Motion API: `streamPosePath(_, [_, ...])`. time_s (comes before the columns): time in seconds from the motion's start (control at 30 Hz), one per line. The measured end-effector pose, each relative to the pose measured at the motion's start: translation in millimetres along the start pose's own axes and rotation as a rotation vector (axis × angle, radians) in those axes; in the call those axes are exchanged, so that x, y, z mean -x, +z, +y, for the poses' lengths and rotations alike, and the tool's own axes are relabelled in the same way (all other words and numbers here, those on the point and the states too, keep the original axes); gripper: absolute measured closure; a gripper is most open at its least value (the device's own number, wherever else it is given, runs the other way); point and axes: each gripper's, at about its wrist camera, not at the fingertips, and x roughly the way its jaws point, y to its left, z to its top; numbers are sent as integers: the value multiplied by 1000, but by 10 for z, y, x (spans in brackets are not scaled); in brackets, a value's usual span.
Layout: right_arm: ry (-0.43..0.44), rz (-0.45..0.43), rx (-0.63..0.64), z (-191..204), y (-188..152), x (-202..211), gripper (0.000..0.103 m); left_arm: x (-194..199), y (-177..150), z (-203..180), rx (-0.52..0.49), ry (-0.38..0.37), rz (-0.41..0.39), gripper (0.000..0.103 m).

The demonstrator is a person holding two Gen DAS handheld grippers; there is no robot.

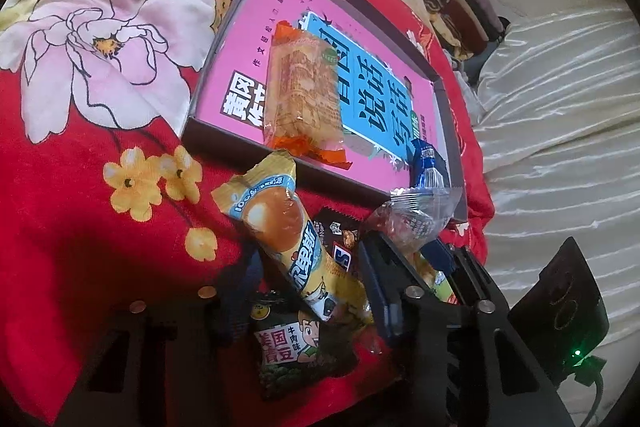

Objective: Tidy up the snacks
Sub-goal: 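Grasp the yellow cone snack with the left tool while the right tool grasps the clear bag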

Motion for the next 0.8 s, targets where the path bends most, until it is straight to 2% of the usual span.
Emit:
streamPosePath(0.17, [16,-8,-3,-13,13,21,62,5,21,44,12,-6,-6,75])
streamPosePath(0.33, [30,-23,-16,-53,22,74,63,19,29,66,14,-10,-17,81])
streamPosePath(0.47, [19,-61,-11,-74,47,182,63,91,41,47,1,-8,-40,84])
streamPosePath(0.8, [45,-110,-46,-159,67,327,63,349,58,-94,-64,2,-111,85])
